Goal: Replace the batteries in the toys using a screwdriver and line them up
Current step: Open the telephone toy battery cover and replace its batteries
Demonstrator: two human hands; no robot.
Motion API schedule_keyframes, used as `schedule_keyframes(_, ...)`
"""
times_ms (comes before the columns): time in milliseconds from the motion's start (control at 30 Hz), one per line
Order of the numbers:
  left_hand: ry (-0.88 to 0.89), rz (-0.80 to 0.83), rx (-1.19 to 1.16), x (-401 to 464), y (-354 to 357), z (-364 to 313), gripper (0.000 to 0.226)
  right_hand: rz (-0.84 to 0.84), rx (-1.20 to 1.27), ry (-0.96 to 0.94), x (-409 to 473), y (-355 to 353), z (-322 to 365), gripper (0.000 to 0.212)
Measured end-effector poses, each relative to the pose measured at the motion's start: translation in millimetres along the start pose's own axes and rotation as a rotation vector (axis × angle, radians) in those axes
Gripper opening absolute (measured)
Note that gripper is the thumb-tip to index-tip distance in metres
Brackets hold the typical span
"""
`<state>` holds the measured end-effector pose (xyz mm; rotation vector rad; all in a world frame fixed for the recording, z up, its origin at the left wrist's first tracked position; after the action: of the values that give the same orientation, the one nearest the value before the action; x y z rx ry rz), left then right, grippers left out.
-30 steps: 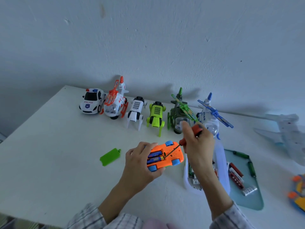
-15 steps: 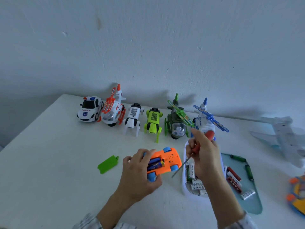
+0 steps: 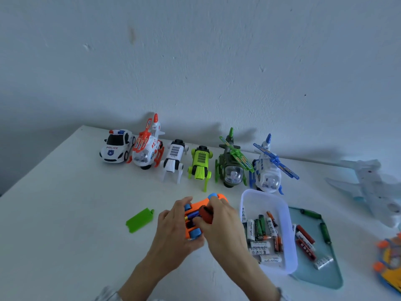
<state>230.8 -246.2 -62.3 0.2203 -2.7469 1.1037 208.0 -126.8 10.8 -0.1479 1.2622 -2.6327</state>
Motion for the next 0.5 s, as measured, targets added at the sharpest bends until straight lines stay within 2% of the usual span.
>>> schedule_keyframes(100, 0.021, -0.04, -0.013, 0, 1, 2, 0.063, 0.012, 0.204, 0.012, 3, -10, -2, 0.023)
schedule_keyframes(200, -0.015, -0.001, -0.062, 0, 1, 3, 0.063, -0.106, 0.274, 0.057, 16, -44, -20, 0.022)
schedule_keyframes(300, -0.033, 0.068, -0.089, 0, 5, 4, 0.064, -0.139, 0.146, 0.167, 30, -71, -57, 0.022)
schedule_keyframes(400, -0.03, 0.085, -0.099, 2, 8, 8, 0.069, -0.035, -0.015, 0.319, 35, -72, -95, 0.019)
schedule_keyframes(500, -0.09, 0.09, -0.137, 5, 9, 12, 0.074, 0.035, -0.109, 0.372, 35, -63, -116, 0.017)
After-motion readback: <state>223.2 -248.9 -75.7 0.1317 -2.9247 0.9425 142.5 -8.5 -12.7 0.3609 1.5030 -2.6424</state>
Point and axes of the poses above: each hand's wrist, its own x-axis towards the middle knuckle, its own y-axis out of the palm, z = x × y, the point moved 3 cm from there along x, towards the middle knuckle, and after that the axes turned 3 degrees about -y, right-handed, at the moved point
